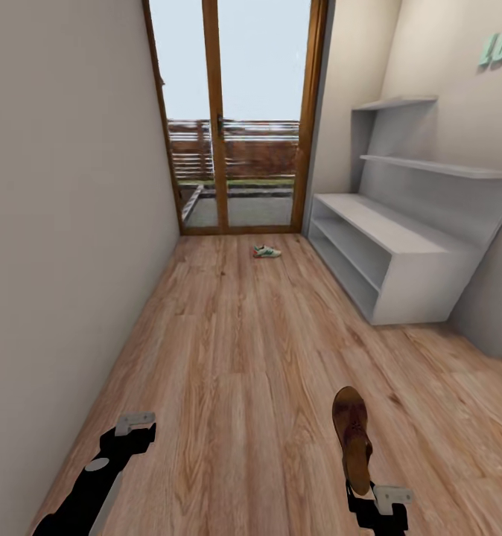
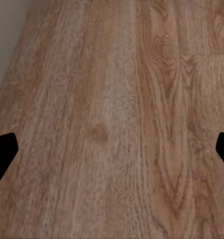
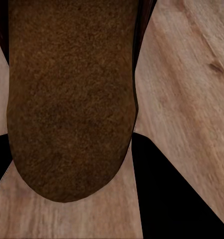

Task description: Pick up the two gym shoes and the two sandals from the corridor floor and place them onto the hallstand (shoe rack) in the corridor, making sure they are on the rack and not on the floor. Arrange them so the two gym shoes are next to each other and the two sandals are next to each other.

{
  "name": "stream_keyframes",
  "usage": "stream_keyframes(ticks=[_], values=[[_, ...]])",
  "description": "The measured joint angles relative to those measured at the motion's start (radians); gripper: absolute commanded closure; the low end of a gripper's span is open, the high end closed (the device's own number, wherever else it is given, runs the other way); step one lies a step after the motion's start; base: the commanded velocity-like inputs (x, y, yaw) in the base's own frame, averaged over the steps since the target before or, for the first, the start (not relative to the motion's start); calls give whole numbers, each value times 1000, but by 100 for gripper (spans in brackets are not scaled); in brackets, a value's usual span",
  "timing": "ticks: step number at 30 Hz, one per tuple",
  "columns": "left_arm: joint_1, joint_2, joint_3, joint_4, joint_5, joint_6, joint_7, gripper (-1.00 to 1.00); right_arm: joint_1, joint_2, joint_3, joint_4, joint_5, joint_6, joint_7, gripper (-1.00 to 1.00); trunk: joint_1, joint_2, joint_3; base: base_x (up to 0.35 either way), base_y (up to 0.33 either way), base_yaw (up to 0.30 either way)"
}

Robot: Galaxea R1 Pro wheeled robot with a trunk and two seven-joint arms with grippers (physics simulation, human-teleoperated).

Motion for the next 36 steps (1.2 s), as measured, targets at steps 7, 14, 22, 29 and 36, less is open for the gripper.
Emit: stream_keyframes(ticks=[7, 14, 22, 29, 36], values=[[0, 0, 0, 4, 0, -1, 0, -100, 0, 0, 0, 0, 0, 0, 0, 100, 0, 0, 0, 339, 0, 0], [0, 0, 1, 13, 1, -1, 0, -100, 0, 0, 0, 0, 0, 0, 0, 100, 0, 0, 0, 339, 0, 0], [0, 0, 1, 14, 1, -2, -1, -100, 0, 0, 0, 0, 0, 0, 0, 100, 0, 0, 0, 339, 0, 0], [0, 0, 2, 14, 5, -2, -1, -100, 0, 0, 0, 0, 0, 0, 0, 100, 0, 0, 0, 339, 0, 0], [0, 0, 2, 14, 8, -2, -1, -100, 0, 0, 0, 0, 0, 0, 0, 100, 0, 0, 0, 339, 0, 0]])
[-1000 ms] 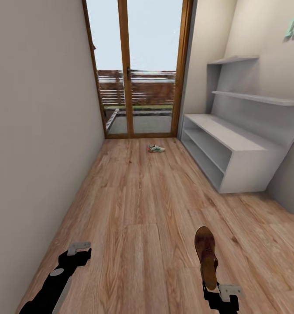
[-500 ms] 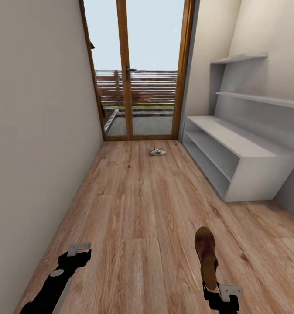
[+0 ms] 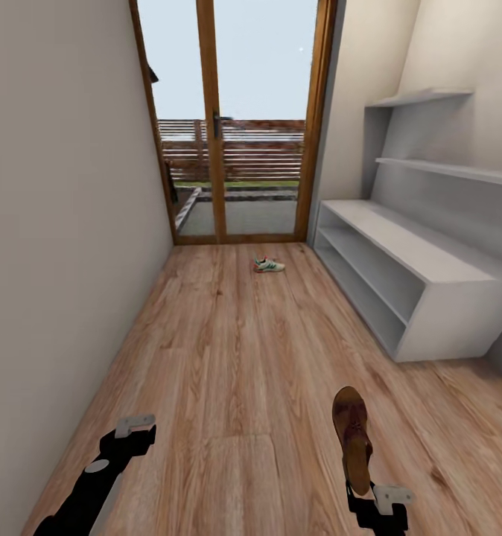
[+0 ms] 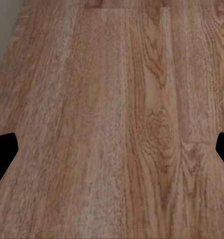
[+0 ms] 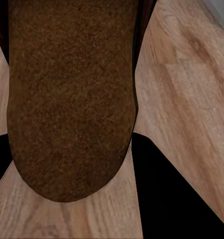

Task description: Pick up the two gym shoes and the two sandals from the corridor floor and place them onto the hallstand (shoe rack) in the corridor, making sure they are on the rack and not on the floor. Arrange them so the two gym shoes are next to each other and the two sandals are next to each other.

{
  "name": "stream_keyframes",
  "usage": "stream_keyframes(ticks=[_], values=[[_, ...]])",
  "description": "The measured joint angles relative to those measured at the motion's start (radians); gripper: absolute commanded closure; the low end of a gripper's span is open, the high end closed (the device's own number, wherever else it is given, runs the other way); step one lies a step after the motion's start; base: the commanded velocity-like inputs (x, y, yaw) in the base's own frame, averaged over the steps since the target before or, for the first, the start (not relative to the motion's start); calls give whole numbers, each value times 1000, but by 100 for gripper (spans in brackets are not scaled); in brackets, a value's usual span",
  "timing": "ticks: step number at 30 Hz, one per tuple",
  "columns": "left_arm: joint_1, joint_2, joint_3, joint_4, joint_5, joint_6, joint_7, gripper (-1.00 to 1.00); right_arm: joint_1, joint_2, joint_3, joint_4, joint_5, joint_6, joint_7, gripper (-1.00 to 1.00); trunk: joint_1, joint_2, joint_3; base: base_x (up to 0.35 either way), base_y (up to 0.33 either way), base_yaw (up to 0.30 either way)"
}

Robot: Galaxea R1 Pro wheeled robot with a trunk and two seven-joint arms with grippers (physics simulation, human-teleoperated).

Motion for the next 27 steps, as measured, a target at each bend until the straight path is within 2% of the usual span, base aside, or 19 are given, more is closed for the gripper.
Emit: stream_keyframes(ticks=[13, 27], values=[[0, 0, 0, 0, 0, 0, 1, -100, 0, 0, 0, 0, 0, 0, 0, 100, 0, 0, 0, 339, 4, 0], [0, 1, 0, 0, 0, 0, 0, -100, 0, 0, 0, 0, 0, 0, 0, 100, 0, 0, 0, 339, 67, 0]])
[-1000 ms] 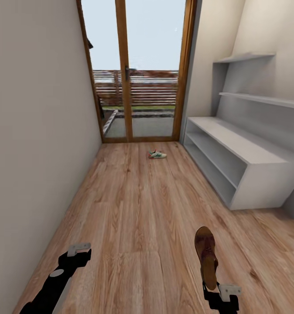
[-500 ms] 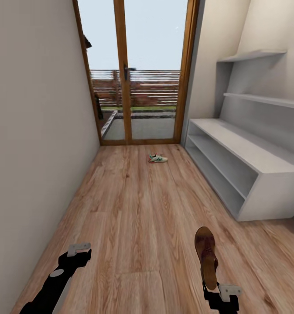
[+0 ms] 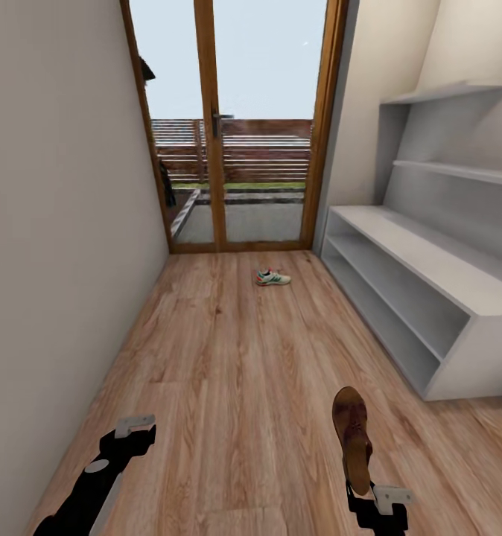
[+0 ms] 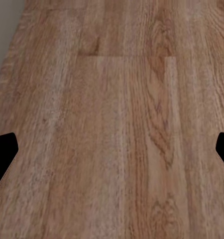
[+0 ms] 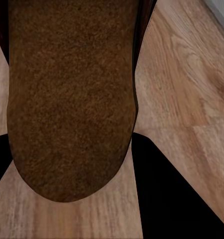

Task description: Pick up the two gym shoes and the two sandals from the corridor floor and place them onto the hallstand (shoe rack) in the corridor, making sure they are on the rack and not on the floor. Arrange them so the two gym shoes are next to each other and the two sandals are next to each other.

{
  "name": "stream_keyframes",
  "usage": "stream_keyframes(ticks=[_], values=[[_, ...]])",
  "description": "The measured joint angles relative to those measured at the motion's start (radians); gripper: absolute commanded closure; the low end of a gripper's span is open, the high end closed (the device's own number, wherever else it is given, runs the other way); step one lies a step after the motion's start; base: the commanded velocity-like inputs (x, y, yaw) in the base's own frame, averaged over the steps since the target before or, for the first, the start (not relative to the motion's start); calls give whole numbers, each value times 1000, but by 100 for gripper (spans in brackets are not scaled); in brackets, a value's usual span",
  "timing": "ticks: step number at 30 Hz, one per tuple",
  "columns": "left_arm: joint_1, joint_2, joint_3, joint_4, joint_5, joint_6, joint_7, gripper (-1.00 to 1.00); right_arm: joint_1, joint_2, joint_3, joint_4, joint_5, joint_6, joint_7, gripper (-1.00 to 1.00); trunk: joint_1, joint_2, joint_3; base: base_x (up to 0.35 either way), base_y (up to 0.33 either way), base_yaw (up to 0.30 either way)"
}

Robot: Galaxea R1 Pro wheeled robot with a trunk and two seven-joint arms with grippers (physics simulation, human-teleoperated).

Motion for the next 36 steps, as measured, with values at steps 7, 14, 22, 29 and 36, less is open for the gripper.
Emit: stream_keyframes(ticks=[7, 14, 22, 29, 36], values=[[0, 0, 0, 0, 0, 1, 0, -100, 0, 0, 0, 0, 0, 0, 0, 100, 0, 0, 0, 339, 73, 0], [0, 0, 0, 0, 0, 1, 0, -100, 0, 0, 0, 0, 0, 0, 0, 100, 0, 0, 0, 339, 74, 0], [0, -1, 0, 0, 0, 1, 0, -100, 0, 0, 1, 0, 1, 0, 0, 100, 0, 0, 0, 339, 97, 0], [0, -1, 0, 1, 0, 1, 0, -100, 0, 0, 1, 0, 0, 0, 0, 100, 0, 0, 0, 339, 117, 0], [0, -1, 0, 1, 0, 0, 0, -100, 0, 0, 1, 1, 1, -1, 2, 100, 0, 0, 0, 339, 119, 0]])
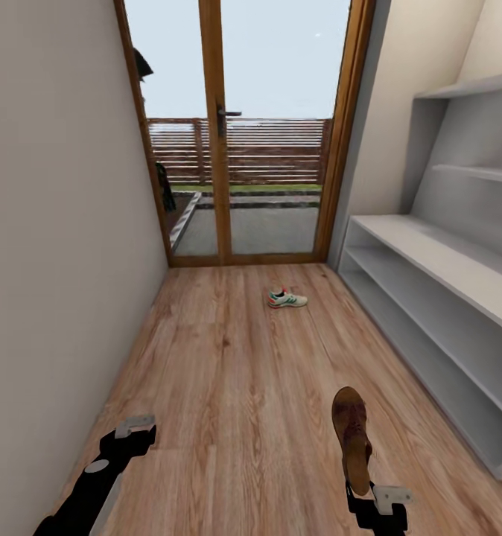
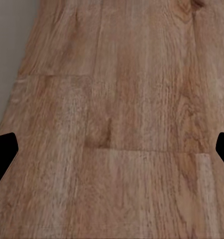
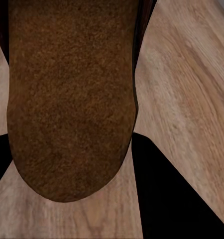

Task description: Pick up the two gym shoes and the two sandals from the corridor floor and place them onto the hallstand (shoe rack) in the corridor, making sure they are on the rack and not on the floor. Arrange them so the two gym shoes are next to each other and the two sandals are next to each other.

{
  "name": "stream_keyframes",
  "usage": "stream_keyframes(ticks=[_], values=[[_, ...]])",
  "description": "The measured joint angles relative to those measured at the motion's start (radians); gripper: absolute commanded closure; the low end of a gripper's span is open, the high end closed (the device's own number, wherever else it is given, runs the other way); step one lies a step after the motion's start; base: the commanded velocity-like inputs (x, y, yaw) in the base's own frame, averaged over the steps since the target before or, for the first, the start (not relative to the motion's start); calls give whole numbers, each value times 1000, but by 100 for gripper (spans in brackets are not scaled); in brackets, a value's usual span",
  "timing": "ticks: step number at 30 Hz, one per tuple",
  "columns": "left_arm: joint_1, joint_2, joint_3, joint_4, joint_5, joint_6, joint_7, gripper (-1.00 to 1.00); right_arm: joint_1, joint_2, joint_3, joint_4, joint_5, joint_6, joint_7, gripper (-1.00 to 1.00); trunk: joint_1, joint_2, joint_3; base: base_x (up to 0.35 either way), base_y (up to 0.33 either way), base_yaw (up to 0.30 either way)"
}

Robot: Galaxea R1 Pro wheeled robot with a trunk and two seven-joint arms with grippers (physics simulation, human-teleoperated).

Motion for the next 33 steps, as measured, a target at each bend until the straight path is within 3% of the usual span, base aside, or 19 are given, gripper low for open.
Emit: stream_keyframes(ticks=[13, 33], values=[[0, 0, -1, 0, 0, -1, 0, -100, 0, 0, 0, 0, 0, 0, 0, 100, 0, 0, 0, 339, 113, 0], [0, 0, -2, 0, 0, -1, 0, -100, 0, 0, -1, -1, -1, 0, -2, 100, 0, 0, 0, 339, 4, 0]])
